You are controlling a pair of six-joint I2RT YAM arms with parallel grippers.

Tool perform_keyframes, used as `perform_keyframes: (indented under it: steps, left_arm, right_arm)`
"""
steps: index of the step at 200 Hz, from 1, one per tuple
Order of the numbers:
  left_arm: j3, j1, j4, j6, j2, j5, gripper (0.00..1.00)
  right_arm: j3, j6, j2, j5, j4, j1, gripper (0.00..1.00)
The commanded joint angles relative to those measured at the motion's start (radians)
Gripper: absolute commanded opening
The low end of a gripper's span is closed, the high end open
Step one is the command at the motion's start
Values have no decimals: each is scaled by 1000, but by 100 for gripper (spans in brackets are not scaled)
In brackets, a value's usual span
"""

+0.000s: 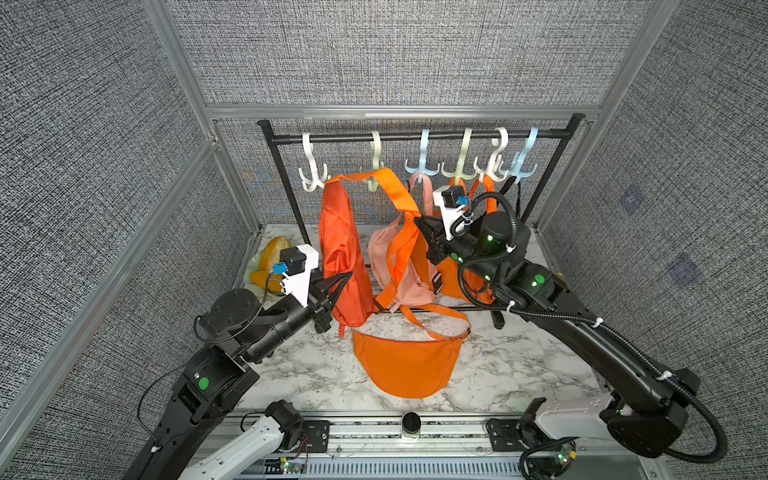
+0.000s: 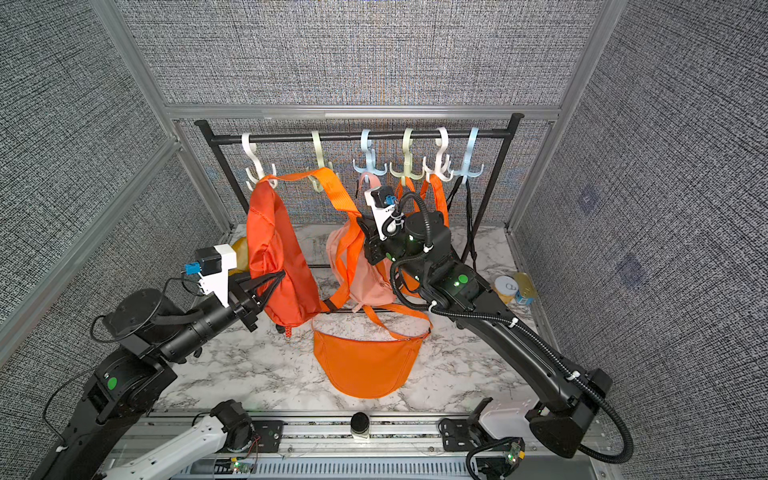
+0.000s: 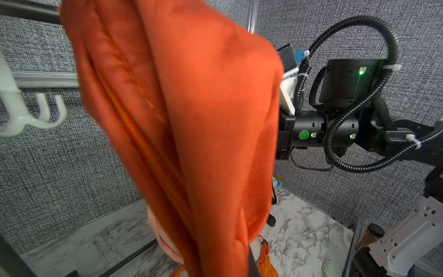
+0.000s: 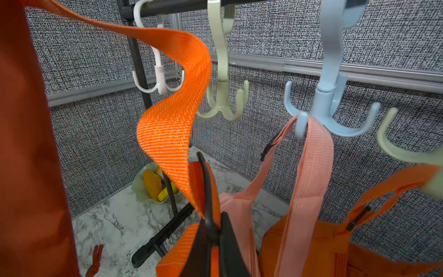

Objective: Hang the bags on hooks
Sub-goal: Hang the bag on the hook.

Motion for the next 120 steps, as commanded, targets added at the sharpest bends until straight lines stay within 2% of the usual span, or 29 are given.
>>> perform_keyframes:
  steps: [1,70,120]
  left_arm:
    - [5,1,47,15,6,-50,0]
    - [-2,1,77,44,78,-75,0]
    - [-10,8,90,35,109,-87,0]
  right_arm:
    - [25,-28,10,30,-5,1,0]
    - [158,-71,113,125,-60,1,0]
    - [176,-69,137,119,-78,2,0]
